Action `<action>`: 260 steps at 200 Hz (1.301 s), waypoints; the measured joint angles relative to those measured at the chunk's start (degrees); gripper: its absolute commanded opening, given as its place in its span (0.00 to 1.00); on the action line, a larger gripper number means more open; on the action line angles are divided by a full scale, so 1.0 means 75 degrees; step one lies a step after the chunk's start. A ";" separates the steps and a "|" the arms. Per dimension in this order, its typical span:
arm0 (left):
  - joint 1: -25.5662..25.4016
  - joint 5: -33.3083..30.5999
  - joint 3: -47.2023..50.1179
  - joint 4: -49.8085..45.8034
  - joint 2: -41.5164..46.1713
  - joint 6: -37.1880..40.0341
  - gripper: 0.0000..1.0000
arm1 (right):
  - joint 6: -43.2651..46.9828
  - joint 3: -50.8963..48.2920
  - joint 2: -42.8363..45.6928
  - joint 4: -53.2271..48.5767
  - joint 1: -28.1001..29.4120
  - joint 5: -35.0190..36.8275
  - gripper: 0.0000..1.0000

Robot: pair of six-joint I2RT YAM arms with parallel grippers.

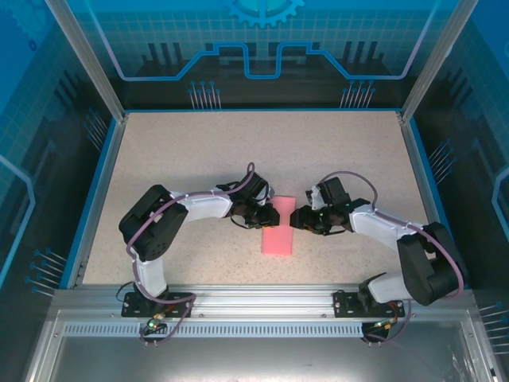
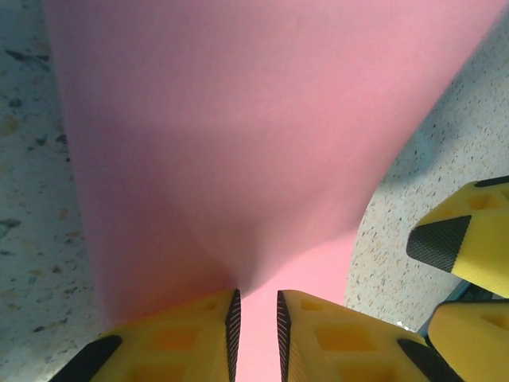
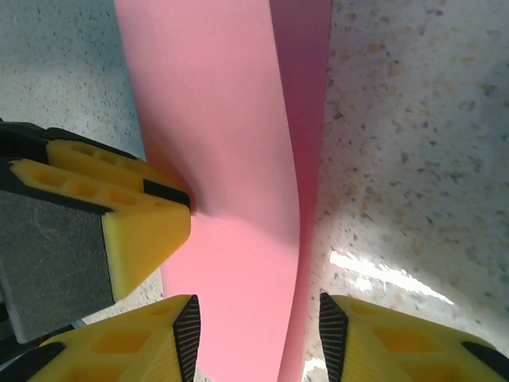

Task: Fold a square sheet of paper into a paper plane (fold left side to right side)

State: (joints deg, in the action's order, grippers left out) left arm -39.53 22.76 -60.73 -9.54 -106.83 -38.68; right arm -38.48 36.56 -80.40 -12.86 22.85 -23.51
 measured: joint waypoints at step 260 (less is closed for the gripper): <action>0.0000 -0.0058 -0.0143 -0.0079 -0.0114 0.0006 0.23 | -0.0035 0.0373 -0.1274 0.0431 0.0163 0.0000 0.08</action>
State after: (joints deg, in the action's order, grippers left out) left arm -39.53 22.33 -61.80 -10.13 -107.68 -38.63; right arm -38.74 39.35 -89.95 -9.63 24.08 -23.51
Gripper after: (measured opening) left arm 0.224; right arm 0.078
